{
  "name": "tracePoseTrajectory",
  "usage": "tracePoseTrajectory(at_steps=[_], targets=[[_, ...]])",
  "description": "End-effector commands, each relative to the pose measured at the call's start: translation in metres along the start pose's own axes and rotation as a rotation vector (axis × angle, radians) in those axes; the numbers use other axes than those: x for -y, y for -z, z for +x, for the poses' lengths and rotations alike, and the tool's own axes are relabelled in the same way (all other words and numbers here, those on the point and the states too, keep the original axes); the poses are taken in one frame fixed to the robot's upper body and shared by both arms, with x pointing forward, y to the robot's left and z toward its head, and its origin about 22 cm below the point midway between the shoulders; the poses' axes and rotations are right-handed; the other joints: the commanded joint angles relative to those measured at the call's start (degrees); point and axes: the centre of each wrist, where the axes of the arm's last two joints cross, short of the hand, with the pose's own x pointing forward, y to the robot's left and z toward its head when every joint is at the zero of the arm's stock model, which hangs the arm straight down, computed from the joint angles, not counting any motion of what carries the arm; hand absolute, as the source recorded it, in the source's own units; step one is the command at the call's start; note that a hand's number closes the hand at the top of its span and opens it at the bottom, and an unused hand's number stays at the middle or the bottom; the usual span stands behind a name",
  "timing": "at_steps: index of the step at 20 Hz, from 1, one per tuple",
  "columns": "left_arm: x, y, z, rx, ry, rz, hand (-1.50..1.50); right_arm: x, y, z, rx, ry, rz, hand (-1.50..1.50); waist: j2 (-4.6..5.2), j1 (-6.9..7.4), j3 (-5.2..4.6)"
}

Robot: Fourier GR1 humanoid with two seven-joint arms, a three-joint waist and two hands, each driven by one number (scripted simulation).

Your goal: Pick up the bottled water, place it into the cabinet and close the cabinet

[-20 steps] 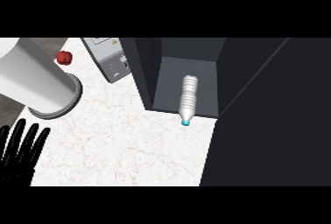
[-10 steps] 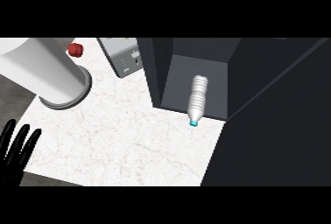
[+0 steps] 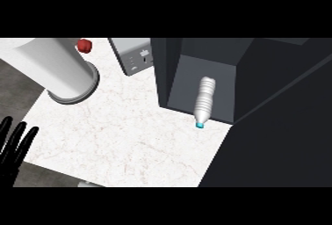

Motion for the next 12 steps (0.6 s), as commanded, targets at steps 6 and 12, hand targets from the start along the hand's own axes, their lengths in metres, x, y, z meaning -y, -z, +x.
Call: tracePoseTrajectory(at_steps=[6, 12], targets=[[-0.006, 0.001, 0.005, -0.004, 0.011, 0.003, -1.5, -0.003, 0.017, 0.011, -0.017, -0.067, 0.139, 1.5, -0.11, 0.27, -0.35], [-0.012, 0.001, 0.007, -0.006, 0.011, 0.006, -1.5, 0.004, 0.022, 0.009, 0.012, -0.083, 0.115, 1.5, 0.27, 0.12, -0.38]])
